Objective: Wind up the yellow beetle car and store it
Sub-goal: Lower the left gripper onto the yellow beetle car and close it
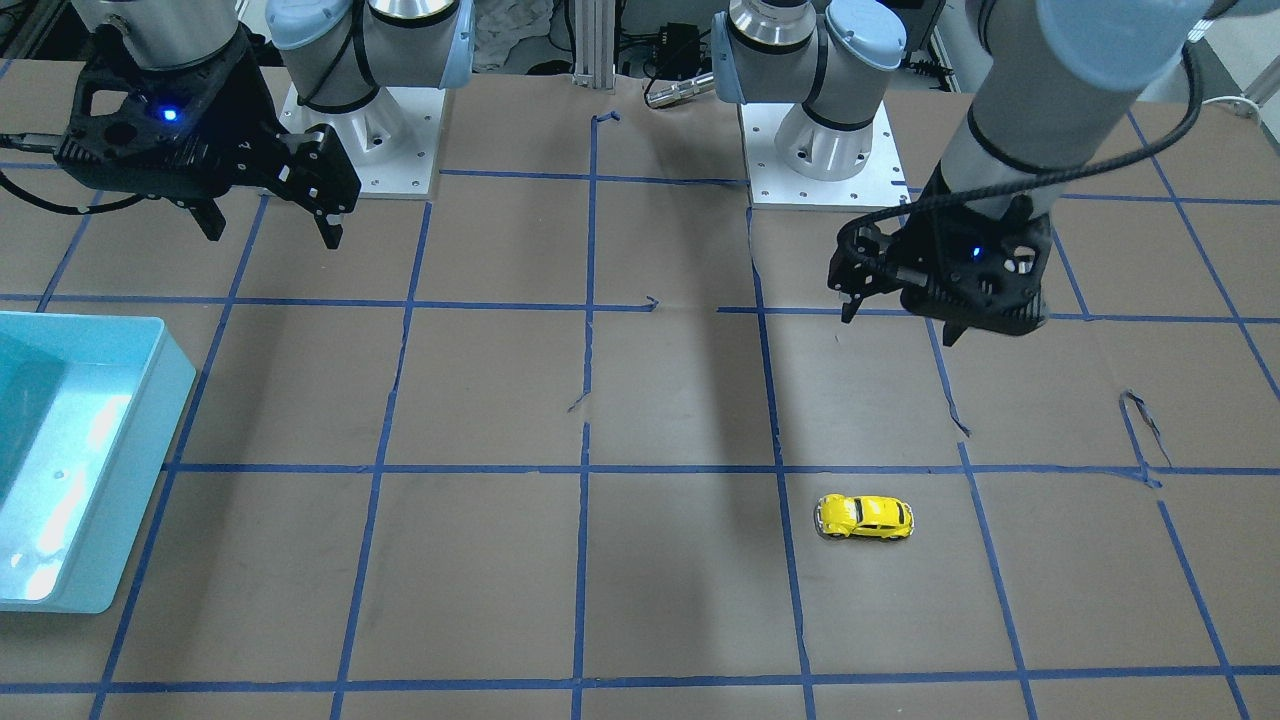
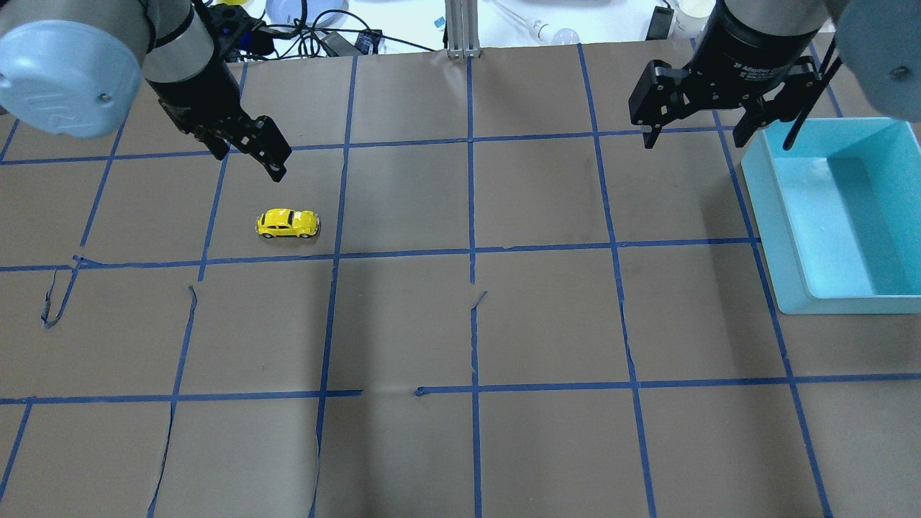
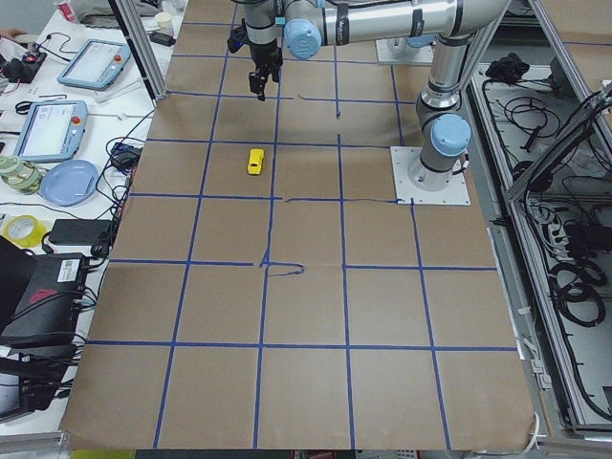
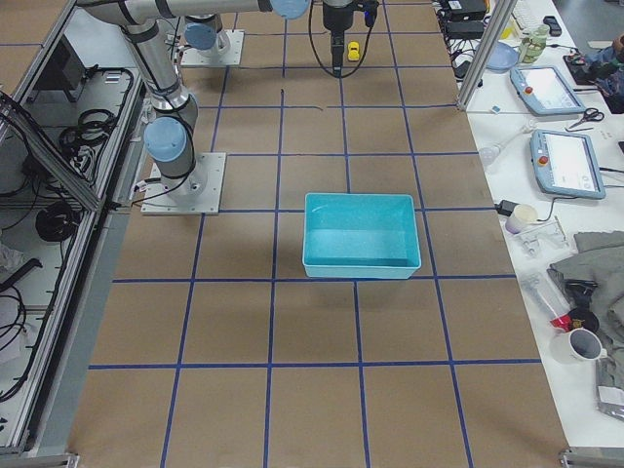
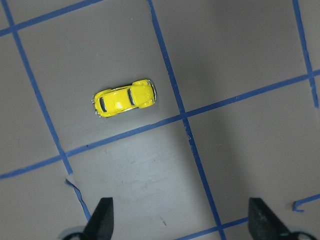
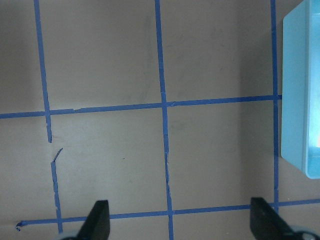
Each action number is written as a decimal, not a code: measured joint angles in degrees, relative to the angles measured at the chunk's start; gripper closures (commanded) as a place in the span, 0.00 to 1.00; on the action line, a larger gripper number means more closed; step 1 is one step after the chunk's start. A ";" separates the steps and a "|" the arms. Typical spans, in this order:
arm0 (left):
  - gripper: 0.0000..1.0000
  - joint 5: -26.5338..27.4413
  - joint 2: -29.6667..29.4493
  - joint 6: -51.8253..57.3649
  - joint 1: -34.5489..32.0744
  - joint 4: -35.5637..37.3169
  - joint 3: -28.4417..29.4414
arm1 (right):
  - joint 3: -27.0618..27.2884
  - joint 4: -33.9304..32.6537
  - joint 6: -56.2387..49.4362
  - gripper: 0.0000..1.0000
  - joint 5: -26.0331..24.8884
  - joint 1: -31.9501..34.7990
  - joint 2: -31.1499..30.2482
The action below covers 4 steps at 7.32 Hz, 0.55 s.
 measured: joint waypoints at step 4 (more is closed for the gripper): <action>0.03 2.52 -6.67 31.31 1.49 13.94 -5.34 | -0.14 -0.01 0.12 0.00 0.14 0.02 0.02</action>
